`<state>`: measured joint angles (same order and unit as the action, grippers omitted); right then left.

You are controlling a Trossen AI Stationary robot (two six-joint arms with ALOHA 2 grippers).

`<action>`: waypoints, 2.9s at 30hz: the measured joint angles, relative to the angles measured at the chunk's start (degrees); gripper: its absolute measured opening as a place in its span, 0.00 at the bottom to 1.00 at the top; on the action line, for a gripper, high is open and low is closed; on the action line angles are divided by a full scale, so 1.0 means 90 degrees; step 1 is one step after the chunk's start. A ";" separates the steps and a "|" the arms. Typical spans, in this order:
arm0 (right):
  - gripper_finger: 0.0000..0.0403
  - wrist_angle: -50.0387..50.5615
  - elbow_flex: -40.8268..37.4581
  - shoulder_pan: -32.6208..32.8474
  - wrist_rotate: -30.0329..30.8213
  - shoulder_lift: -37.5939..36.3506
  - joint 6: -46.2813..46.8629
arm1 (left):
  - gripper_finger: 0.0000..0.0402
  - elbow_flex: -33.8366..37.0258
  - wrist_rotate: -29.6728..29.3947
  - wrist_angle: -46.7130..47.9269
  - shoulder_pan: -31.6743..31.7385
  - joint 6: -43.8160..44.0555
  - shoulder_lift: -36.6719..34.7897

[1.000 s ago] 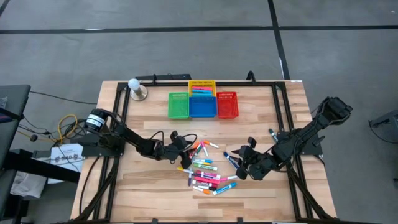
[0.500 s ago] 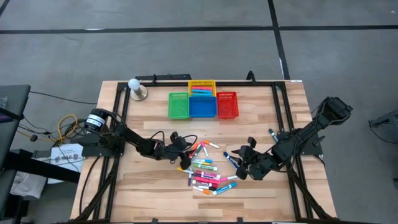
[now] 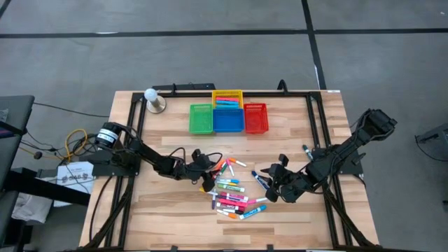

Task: Pick & Place Markers
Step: Put the large orange highlighter pen into the yellow bin

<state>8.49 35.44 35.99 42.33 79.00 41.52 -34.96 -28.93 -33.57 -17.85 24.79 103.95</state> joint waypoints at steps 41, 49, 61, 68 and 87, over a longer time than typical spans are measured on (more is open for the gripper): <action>0.25 0.0002 0.0000 -0.0001 -0.0002 0.0000 -0.0012 | 0.18 -0.0002 -0.0017 -0.0010 0.0209 -0.0036 0.0451; 0.25 0.0002 0.0000 0.0000 -0.0002 0.0000 -0.0010 | 0.22 0.0000 -0.0015 -0.0048 0.0211 -0.0036 0.0453; 0.25 0.0000 0.0000 0.0000 -0.0002 0.0000 -0.0007 | 0.22 0.0002 -0.0169 -0.0222 0.0214 -0.0035 0.0456; 0.25 0.0000 0.0000 0.0000 -0.0002 0.0000 -0.0007 | 0.22 0.0002 -0.0217 -0.0327 0.0211 -0.0053 0.0456; 0.25 -0.0661 0.0000 -0.0010 0.0143 0.0002 -0.0745 | 0.22 0.0002 -0.0556 -0.0535 -0.0060 -0.1895 -0.1441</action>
<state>2.55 35.44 35.90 43.62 79.02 34.81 -34.94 -33.93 -38.39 -18.39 7.73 90.98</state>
